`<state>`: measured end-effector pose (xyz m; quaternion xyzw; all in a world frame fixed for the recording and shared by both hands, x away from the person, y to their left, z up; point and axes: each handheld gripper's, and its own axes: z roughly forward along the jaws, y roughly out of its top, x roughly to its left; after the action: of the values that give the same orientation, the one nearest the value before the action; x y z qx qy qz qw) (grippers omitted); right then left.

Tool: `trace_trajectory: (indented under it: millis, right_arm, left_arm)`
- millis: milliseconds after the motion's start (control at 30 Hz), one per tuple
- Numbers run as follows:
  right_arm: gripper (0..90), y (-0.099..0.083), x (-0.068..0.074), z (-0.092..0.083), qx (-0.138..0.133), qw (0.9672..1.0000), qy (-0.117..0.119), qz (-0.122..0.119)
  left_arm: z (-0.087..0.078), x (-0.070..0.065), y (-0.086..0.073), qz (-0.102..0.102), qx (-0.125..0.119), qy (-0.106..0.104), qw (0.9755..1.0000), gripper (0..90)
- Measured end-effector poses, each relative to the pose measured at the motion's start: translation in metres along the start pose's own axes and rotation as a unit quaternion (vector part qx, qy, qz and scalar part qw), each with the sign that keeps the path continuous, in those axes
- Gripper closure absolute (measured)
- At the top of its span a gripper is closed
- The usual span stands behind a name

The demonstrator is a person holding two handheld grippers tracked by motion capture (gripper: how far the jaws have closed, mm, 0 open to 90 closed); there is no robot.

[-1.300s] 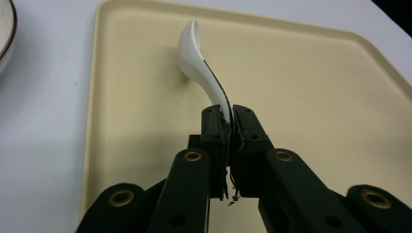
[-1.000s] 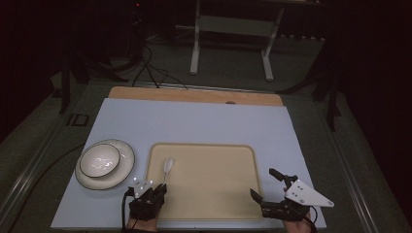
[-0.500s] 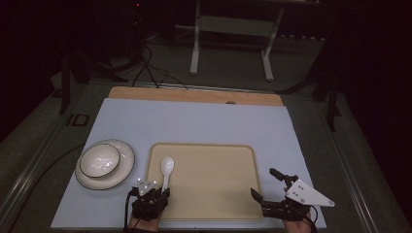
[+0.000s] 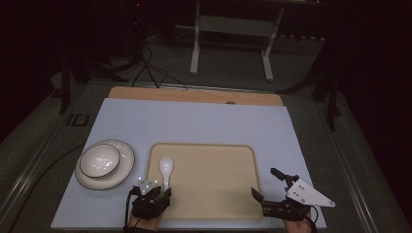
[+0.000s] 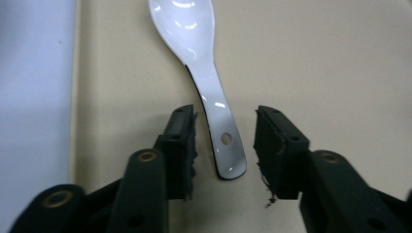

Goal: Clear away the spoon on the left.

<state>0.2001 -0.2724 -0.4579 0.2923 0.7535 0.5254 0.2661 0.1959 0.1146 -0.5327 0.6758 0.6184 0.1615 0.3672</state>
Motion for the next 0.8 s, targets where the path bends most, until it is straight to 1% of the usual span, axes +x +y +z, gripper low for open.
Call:
trace_trajectory:
  millis: [100,133,200,267,300,333,367,400,433,500,567,633,667,700,767,800]
  right_arm:
    - [12.5,0.000,0.000,0.000,0.001,1.0000,0.001,-0.001]
    - [12.5,0.000,0.000,0.000,0.001,1.0000,0.001,-0.001]
    - [12.5,0.000,0.000,0.001,0.003,1.0000,0.002,0.000]
    - [12.5,-0.001,0.000,0.001,0.003,1.0000,0.002,0.000]
    - [12.5,-0.001,-0.001,0.001,0.003,1.0000,0.001,0.000]
    - [12.5,-0.001,-0.001,0.001,0.003,1.0000,0.000,0.000]
    - [12.5,-0.001,-0.001,0.001,0.004,1.0000,-0.001,0.000]
    - [12.5,-0.002,-0.002,0.000,0.005,1.0000,-0.002,0.001]
    - [12.5,-0.002,-0.002,0.000,0.005,1.0000,-0.002,0.002]
    - [12.5,-0.002,-0.003,0.000,0.005,1.0000,-0.003,0.001]
    - [12.5,-0.002,-0.003,0.000,0.006,1.0000,-0.003,0.003]
    - [12.5,-0.003,-0.003,0.000,0.007,1.0000,-0.003,0.002]
    - [12.5,-0.003,-0.003,0.000,0.008,1.0000,-0.004,0.003]
    - [12.5,-0.004,-0.003,0.000,0.008,1.0000,-0.004,0.003]
    - [12.5,-0.004,-0.003,-0.001,0.009,0.9999,-0.004,0.003]
    - [12.5,-0.004,-0.003,-0.001,0.008,1.0000,-0.004,0.003]
  left_arm:
    - [-0.002,0.000,0.003,0.005,-0.002,-0.005,1.0000,58.4]
    - [-0.002,-0.001,0.005,0.010,-0.001,-0.010,0.9999,55.8]
    - [-0.003,-0.002,0.008,0.019,-0.003,-0.018,0.9997,53.2]
    - [-0.004,-0.004,0.012,0.026,-0.009,-0.031,0.9991,47.1]
    - [-0.005,-0.005,0.014,0.030,-0.011,-0.033,0.9989,43.6]
    - [-0.006,-0.005,0.016,0.030,-0.014,-0.040,0.9986,40.3]
    - [-0.008,-0.005,0.017,0.030,-0.015,-0.050,0.9982,37.5]
    - [-0.009,-0.005,0.018,0.032,-0.015,-0.067,0.9971,34.6]
    - [-0.010,-0.004,0.019,0.036,-0.017,-0.079,0.9961,29.6]
    - [-0.012,-0.004,0.020,0.037,-0.024,-0.083,0.9956,26.3]
    - [-0.013,-0.004,0.022,0.037,-0.022,-0.094,0.9947,20.7]
    - [-0.013,-0.006,0.023,0.046,-0.019,-0.093,0.9944,14.2]
    - [-0.014,-0.007,0.024,0.050,-0.019,-0.097,0.9938,13.6]
    - [-0.015,-0.007,0.025,0.052,-0.018,-0.106,0.9928,11.4]
    - [-0.016,-0.007,0.027,0.058,-0.018,-0.111,0.9920,2.6]
    - [-0.017,-0.008,0.029,0.061,-0.023,-0.113,0.9915,1.5]
